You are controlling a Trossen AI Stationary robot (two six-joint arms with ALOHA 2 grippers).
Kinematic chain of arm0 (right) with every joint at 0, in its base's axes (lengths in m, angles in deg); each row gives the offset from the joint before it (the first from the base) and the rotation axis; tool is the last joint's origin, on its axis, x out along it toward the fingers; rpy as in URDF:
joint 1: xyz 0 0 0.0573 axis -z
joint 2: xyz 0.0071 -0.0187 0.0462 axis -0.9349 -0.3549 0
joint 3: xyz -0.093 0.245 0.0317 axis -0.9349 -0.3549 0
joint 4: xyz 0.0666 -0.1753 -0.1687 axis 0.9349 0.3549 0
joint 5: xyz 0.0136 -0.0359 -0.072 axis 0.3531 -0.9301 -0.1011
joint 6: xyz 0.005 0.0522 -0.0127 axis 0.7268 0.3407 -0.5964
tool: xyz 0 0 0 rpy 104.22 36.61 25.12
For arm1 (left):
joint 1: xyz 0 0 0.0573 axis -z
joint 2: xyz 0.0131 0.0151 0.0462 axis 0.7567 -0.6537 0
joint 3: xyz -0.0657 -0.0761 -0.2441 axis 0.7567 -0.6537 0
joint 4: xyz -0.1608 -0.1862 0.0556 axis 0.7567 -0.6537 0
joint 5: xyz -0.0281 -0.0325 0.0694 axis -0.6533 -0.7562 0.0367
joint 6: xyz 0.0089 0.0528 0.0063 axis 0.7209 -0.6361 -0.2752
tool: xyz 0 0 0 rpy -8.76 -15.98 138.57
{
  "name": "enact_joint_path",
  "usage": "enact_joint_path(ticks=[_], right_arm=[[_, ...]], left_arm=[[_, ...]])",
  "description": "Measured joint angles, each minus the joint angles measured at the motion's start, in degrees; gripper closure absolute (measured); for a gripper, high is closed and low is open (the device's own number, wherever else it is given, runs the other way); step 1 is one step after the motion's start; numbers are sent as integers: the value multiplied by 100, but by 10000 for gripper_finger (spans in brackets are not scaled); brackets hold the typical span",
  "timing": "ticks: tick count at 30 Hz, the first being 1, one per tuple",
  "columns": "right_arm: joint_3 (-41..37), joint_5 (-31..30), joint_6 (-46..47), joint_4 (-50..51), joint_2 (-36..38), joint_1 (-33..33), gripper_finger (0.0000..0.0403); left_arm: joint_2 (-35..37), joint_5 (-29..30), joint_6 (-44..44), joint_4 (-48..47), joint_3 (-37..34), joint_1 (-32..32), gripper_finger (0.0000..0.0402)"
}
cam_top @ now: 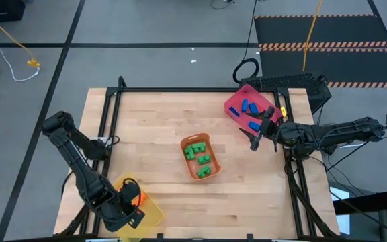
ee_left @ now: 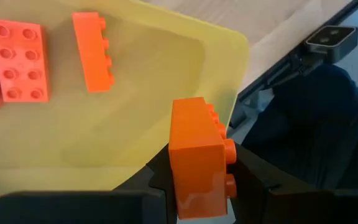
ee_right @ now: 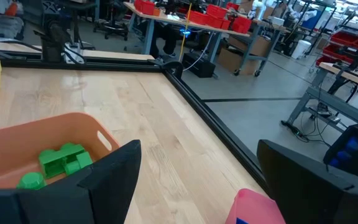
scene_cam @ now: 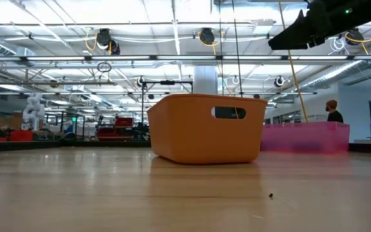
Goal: Sort & place blocks by color
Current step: Put the orange game piece into the yellow bin
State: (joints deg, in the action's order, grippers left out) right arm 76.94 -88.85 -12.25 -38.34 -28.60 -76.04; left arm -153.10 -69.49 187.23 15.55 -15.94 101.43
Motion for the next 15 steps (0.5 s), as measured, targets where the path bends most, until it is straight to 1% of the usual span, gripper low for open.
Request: enact_joint_path(ticks=[3, 7, 9, 12, 15], right_arm=[[0, 0, 5, 0, 0, 0, 90], [0, 1, 5, 4, 0, 0, 90], [0, 2, 5, 4, 0, 0, 90], [2, 2, 8, 20, 0, 0, 90], [2, 2, 10, 28, 0, 0, 90]], left_arm=[[-1, -18, 22, 44, -1, 0, 300], [-1, -266, 150, 51, 0, -2, 300], [-1, -300, 311, 53, 0, 0, 297], [-1, -307, 364, 70, 1, 0, 282], [-1, -307, 438, 75, 1, -2, 254]])
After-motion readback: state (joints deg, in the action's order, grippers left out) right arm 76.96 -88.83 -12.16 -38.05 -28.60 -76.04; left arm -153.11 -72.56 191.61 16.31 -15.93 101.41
